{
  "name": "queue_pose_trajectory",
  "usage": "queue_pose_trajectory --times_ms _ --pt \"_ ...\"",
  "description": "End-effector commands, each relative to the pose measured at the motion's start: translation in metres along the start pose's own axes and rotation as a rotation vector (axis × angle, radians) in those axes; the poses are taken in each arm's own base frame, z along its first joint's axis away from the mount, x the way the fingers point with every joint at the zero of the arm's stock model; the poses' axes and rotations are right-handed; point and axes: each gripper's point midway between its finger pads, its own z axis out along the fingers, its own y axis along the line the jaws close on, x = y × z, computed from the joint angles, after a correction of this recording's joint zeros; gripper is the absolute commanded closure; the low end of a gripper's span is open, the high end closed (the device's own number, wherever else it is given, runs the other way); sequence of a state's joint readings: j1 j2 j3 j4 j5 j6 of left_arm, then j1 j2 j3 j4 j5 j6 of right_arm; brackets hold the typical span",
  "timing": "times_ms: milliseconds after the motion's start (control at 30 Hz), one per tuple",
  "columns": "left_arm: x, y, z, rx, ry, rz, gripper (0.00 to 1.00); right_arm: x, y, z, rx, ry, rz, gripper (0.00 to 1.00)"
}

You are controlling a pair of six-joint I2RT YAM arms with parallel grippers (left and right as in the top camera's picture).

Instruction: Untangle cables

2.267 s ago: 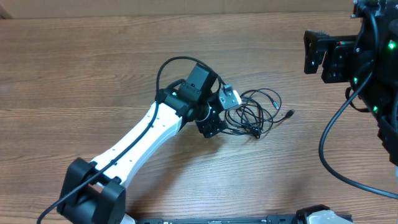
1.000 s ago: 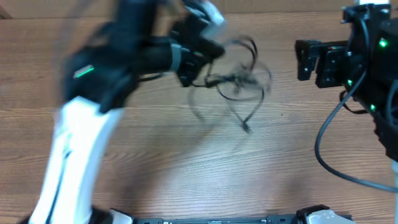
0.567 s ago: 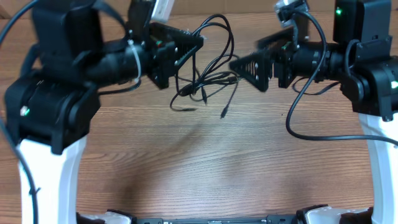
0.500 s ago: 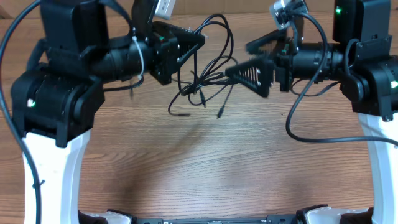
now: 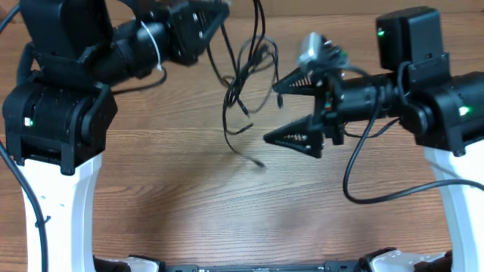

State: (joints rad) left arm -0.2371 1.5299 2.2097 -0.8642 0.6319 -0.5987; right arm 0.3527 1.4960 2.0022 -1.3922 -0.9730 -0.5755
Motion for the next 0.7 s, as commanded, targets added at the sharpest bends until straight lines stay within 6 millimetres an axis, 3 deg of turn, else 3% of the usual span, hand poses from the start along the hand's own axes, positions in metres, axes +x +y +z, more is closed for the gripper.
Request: queue_pose_trajectory --times_ms 0,100,167,200,267,367,433,500,533,600,667 --pt "-0.027 -0.019 -0.013 0.059 -0.106 -0.212 0.96 0.010 -0.005 0.010 0.044 0.064 -0.090 0.05" --pt "-0.027 -0.020 -0.013 0.068 -0.104 -0.294 0.96 0.010 -0.004 0.012 0.037 0.066 -0.092 0.06" --pt "-0.027 -0.010 -0.012 0.018 -0.120 -0.238 0.96 0.010 -0.004 0.012 0.037 0.067 -0.092 0.06" --pt "-0.030 0.005 -0.013 -0.056 -0.156 -0.233 0.96 0.010 -0.004 0.012 0.037 0.066 -0.092 0.06" --pt "-0.031 0.061 -0.024 -0.347 -0.271 -0.318 0.96 0.009 -0.005 0.012 0.040 0.062 -0.098 0.08" --pt "-0.018 0.129 -0.061 -0.753 -0.422 -0.428 0.96 0.006 -0.006 0.013 0.044 0.054 -0.109 0.10" --pt "-0.003 0.148 -0.082 -0.914 -0.471 -0.479 0.96 0.005 -0.007 0.013 0.046 0.051 -0.113 0.11" --pt "0.006 0.136 -0.077 -0.863 -0.438 -0.528 0.96 0.005 -0.007 0.013 0.048 0.051 -0.116 0.10" --pt "0.004 0.118 -0.064 -0.767 -0.402 -0.509 0.96 0.006 -0.009 0.012 0.056 0.055 -0.117 0.10" --pt "-0.011 0.082 -0.046 -0.599 -0.362 -0.364 0.96 0.007 -0.013 0.012 0.078 0.066 -0.118 0.10" --pt "-0.020 0.071 -0.044 -0.601 -0.382 -0.229 0.96 0.008 -0.014 0.012 0.087 0.073 -0.117 0.10"
